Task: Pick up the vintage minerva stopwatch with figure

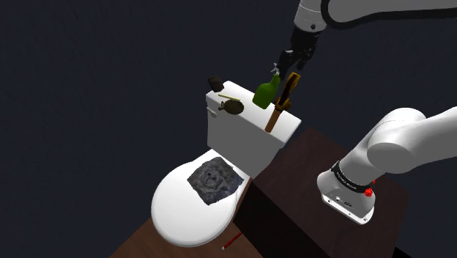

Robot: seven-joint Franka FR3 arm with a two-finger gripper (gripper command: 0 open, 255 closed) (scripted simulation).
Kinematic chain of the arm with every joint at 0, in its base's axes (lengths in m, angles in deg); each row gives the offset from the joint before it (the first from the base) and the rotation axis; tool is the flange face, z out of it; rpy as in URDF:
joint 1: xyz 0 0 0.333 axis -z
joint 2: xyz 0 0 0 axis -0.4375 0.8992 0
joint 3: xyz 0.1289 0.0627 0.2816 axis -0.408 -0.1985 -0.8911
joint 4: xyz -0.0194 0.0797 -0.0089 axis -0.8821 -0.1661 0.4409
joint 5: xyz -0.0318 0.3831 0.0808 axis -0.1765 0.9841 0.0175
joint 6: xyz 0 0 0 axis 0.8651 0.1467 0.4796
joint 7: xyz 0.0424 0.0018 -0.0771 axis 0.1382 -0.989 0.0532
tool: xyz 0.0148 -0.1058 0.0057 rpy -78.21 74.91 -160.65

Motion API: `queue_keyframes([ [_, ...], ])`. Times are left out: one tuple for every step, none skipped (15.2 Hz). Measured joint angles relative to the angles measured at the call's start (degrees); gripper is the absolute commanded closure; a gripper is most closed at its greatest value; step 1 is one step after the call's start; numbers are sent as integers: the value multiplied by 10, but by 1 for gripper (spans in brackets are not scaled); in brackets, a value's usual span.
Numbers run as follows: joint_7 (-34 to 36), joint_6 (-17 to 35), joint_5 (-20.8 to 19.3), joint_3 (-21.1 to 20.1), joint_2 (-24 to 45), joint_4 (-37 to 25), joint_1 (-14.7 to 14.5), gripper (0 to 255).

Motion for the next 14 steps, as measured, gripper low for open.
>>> queue_keyframes([
  [6, 20, 0, -2, 19, -1, 1, 0],
  [11, 39, 0, -4, 37, 0, 2, 0],
  [15, 60, -2, -4, 58, 0, 5, 0],
  [22, 80, -1, -8, 75, 2, 5, 0],
  [31, 101, -1, -12, 91, 6, 5, 0],
  [40, 117, -1, -16, 111, 1, 5, 0],
  [47, 134, -2, -19, 132, -3, 6, 0],
  [55, 152, -4, -22, 156, -9, 7, 0],
  [61, 170, -5, -24, 174, -10, 9, 0],
  [68, 185, -9, -26, 199, -21, 10, 0],
  [77, 201, -11, -30, 218, -24, 10, 0],
  [84, 216, -14, -31, 239, -31, 12, 0],
  [94, 233, -18, -34, 264, -39, 12, 0],
  [104, 248, -22, -36, 287, -48, 12, 0],
])
